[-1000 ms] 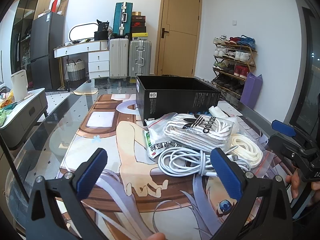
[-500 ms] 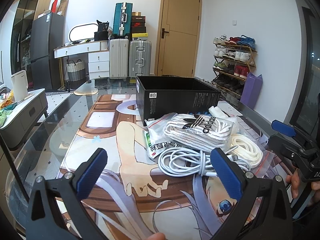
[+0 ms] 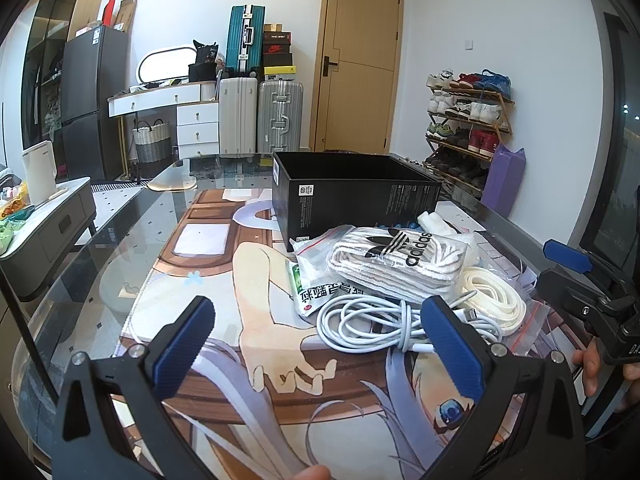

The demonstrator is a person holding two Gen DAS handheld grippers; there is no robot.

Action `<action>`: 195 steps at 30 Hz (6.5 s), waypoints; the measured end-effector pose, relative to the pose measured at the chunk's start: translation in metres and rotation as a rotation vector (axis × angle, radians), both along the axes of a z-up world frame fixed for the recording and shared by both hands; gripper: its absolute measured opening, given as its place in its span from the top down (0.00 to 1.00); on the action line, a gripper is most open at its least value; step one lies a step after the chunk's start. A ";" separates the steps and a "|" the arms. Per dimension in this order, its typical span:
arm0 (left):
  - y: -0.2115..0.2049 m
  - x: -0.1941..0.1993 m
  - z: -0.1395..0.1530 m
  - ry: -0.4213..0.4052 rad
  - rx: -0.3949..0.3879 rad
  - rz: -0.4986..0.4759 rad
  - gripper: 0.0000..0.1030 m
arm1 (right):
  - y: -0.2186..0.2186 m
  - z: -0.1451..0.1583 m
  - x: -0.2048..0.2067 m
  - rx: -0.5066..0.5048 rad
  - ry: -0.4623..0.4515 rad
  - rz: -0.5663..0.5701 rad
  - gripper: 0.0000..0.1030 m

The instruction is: Organize soft objects

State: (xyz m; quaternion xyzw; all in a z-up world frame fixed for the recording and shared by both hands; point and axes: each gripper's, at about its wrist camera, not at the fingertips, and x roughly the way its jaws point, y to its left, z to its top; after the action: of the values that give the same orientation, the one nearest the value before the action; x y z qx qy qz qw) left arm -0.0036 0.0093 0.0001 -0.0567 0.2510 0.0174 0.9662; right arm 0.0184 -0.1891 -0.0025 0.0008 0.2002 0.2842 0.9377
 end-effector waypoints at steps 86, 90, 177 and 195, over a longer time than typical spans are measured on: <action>-0.013 0.023 0.019 0.043 0.076 -0.054 0.00 | 0.030 -0.030 0.045 -0.291 0.286 0.007 0.55; -0.012 0.023 0.020 0.046 0.068 -0.056 0.00 | 0.025 -0.029 0.041 -0.286 0.283 0.001 0.59; -0.017 0.086 0.002 0.270 -0.085 -0.113 0.52 | 0.002 0.003 0.015 -0.163 0.124 -0.023 0.61; -0.016 0.058 0.033 0.147 0.002 -0.106 0.59 | 0.008 0.027 0.022 -0.093 0.064 0.009 0.61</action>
State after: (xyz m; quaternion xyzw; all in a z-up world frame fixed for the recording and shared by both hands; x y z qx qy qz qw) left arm 0.0544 -0.0064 0.0336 -0.0410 0.3240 -0.0294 0.9447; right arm 0.0408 -0.1812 0.0244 -0.0345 0.2429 0.2784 0.9286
